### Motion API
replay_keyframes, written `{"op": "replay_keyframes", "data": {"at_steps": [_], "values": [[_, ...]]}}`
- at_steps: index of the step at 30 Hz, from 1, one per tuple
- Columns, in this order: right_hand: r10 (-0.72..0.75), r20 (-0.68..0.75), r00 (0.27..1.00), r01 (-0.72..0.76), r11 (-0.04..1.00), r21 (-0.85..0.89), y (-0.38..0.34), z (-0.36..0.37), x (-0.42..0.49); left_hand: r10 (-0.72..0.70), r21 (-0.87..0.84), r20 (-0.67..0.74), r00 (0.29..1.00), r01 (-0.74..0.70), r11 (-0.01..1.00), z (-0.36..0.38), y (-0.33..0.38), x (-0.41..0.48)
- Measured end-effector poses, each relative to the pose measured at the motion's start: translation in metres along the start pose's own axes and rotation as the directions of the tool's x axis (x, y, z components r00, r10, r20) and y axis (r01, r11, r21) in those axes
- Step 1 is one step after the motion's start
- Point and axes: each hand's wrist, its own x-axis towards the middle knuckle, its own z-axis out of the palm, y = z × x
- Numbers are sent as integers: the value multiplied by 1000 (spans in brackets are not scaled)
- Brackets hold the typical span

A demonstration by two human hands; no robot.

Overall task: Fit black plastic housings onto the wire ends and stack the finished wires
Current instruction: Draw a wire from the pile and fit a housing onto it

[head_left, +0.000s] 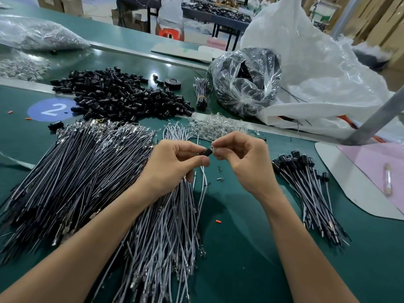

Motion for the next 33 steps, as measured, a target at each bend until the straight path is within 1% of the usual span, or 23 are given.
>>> {"op": "replay_keyframes", "data": {"at_steps": [5, 10, 13, 20, 23, 26, 29, 33], "values": [[-17, 34, 999, 17, 1000, 7, -1, -3, -1, 19, -10, -16, 1000, -19, 1000, 1, 0, 0], [27, 39, 999, -33, 985, 171, 0, -9, 0, -18, -126, 26, 999, 22, 992, 2, 4, 0], [43, 51, 998, -54, 970, 235, 2, -9, -2, -16, -148, 66, 998, 26, 989, 1, 5, -1], [50, 96, 994, -68, 978, 197, 5, -6, -7, -34, -108, 133, 991, 49, 993, 0, 3, -3], [56, 107, 993, -79, 972, 223, 5, -3, -7, -30, -119, 134, 991, 46, 992, -1, 4, -3], [81, 128, 989, -115, 951, 287, 5, -5, -6, -32, -149, 128, 991, 51, 988, -1, 6, -3], [100, 129, 987, -134, 946, 294, 6, -11, -5, -39, -167, 159, 987, 66, 984, 0, 8, -3], [125, 171, 977, -176, 928, 328, 6, -14, -6, -21, -182, 198, 980, 57, 982, 0, 9, -5]]}}
